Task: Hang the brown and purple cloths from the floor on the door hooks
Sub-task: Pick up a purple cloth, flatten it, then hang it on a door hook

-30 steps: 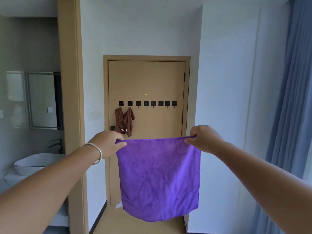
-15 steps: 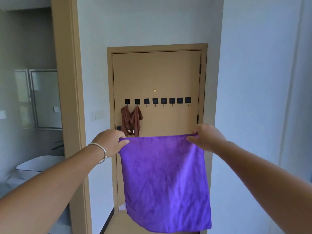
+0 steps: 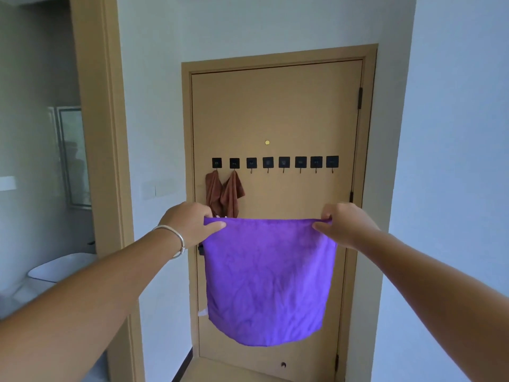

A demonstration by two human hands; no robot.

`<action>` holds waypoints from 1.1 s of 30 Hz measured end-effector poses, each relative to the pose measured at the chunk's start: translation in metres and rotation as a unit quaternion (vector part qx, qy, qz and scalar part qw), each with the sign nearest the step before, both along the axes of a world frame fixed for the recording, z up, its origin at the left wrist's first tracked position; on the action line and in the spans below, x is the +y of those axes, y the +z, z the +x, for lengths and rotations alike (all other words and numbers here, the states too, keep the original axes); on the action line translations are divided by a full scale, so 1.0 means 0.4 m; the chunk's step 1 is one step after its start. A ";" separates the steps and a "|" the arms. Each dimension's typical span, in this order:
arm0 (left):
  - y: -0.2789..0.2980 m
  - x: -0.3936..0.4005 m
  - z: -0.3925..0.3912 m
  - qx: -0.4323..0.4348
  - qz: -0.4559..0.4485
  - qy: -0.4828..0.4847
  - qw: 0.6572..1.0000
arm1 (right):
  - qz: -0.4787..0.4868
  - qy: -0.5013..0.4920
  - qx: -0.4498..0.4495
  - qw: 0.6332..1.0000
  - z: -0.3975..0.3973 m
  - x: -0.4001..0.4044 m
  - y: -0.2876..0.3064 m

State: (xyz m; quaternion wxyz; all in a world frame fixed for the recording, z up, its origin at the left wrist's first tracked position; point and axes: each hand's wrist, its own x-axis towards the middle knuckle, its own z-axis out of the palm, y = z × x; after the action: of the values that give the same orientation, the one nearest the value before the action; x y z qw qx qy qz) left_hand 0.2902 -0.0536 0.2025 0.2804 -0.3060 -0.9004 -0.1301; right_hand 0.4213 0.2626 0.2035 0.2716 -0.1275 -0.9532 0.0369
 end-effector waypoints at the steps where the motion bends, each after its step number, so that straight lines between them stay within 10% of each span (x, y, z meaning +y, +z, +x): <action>1: -0.004 0.014 -0.028 0.001 0.000 0.003 1.000 | -0.001 0.001 -0.002 1.000 -0.028 0.014 -0.004; 33: 0.009 0.394 -1.107 0.057 -0.018 0.107 0.992 | -0.170 0.028 0.057 0.983 -1.155 0.275 0.010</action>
State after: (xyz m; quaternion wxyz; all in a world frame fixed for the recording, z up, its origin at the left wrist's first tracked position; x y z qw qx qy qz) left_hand -0.1528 0.1039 0.2061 0.3379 -0.2193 -0.9129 -0.0657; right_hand -0.0407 0.3728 0.2075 0.2985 -0.1423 -0.9194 0.2131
